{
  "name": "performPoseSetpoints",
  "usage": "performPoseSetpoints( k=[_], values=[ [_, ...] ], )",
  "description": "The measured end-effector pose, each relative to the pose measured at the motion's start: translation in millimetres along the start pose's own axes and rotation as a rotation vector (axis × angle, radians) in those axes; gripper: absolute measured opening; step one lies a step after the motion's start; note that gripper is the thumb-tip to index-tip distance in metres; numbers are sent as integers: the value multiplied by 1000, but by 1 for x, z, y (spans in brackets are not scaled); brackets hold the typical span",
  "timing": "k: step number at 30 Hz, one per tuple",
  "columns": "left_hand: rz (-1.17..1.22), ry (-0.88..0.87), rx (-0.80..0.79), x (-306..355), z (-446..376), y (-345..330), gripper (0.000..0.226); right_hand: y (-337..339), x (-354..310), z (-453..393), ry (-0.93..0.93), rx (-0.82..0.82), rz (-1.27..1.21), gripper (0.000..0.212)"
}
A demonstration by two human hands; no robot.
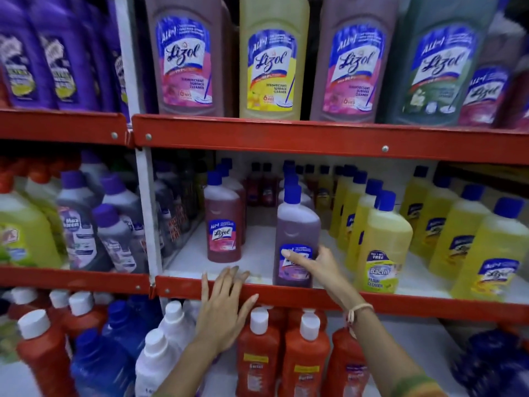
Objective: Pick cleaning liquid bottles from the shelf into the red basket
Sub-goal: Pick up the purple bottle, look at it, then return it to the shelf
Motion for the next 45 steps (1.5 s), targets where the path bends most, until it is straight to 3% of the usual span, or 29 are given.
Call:
performPoseSetpoints(
  k=[4,9,14,18,23,26,29,32,35,38,41,45],
  values=[
    [-6,-30,0,-3,1,0,61,-8,11,-4,-7,42,-108,70],
    [-25,-31,27,-4,0,-2,56,-6,-6,11,134,166,-101,49],
    [-41,-34,46,-3,2,-2,55,1,-55,46,332,376,126,51],
    [-50,-29,43,0,4,-2,56,5,-75,86,365,579,176,63],
    [-61,-30,54,-1,3,-2,55,6,-80,128,467,808,309,59],
    [-64,-29,53,-1,3,-1,57,7,-85,142,551,821,430,59],
    [-59,-27,57,0,4,0,57,14,-85,143,514,693,218,54],
    [-45,-18,50,-1,4,-2,58,18,-79,130,367,351,-283,62],
    [-45,-11,39,-3,3,-4,62,15,-74,121,314,56,-573,71],
    [-42,-18,40,-5,2,-5,64,8,-68,115,262,-221,-762,89],
    [-51,-25,45,-5,1,-5,63,0,-69,113,319,-560,-841,61],
    [-59,-32,45,-4,2,-4,62,-4,-72,108,374,-771,-851,54]
  ],
)
Point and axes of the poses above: each hand's wrist, its own z-axis away from the middle knuckle, its own y-axis out of the back of the hand, x = y × z, the point moved 2 cm from there along -z, towards the middle knuckle, and after that the axes turned 5 degrees about z, right-handed, at the moved point
